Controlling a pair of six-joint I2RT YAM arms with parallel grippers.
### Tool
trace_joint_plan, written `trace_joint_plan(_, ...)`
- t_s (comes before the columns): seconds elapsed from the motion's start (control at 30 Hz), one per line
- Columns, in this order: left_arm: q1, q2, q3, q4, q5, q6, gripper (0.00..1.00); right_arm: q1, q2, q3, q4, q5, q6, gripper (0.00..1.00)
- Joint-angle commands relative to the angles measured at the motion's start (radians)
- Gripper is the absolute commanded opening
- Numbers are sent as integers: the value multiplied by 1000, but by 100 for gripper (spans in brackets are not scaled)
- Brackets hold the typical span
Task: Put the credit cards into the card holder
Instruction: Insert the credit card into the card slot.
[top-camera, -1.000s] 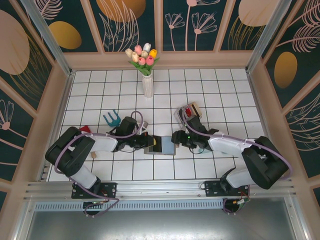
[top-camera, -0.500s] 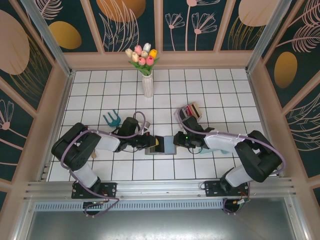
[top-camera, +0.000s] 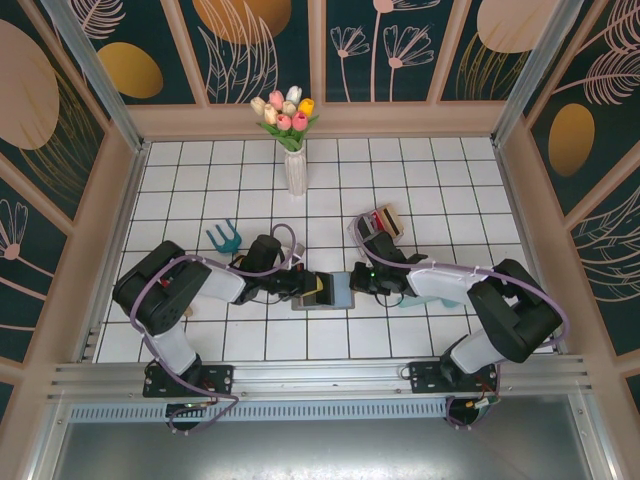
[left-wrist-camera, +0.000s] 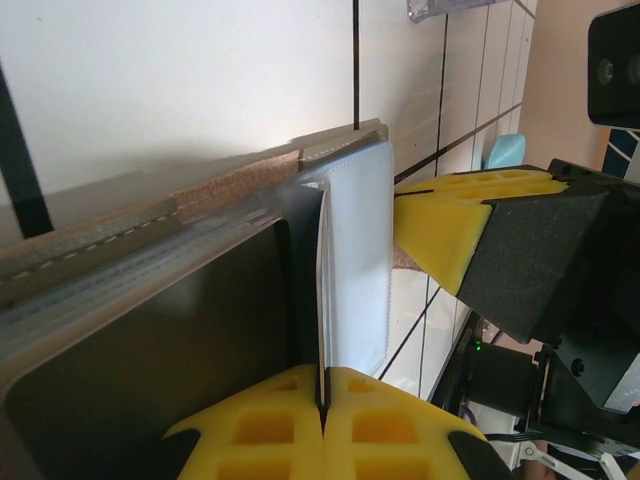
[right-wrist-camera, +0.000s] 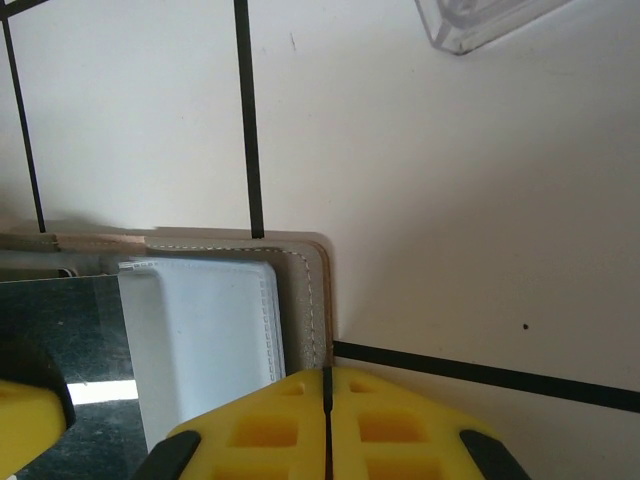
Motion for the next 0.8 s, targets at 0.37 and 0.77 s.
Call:
trace_joint_plan(0.37,-47,24,74,-107,-92,-1,13,11,7,-17,8,-23,19,1)
trace_joint_plan(0.77,-48,-105,100,-350,-211,109,32,9,4,-10,-36,27,15,1)
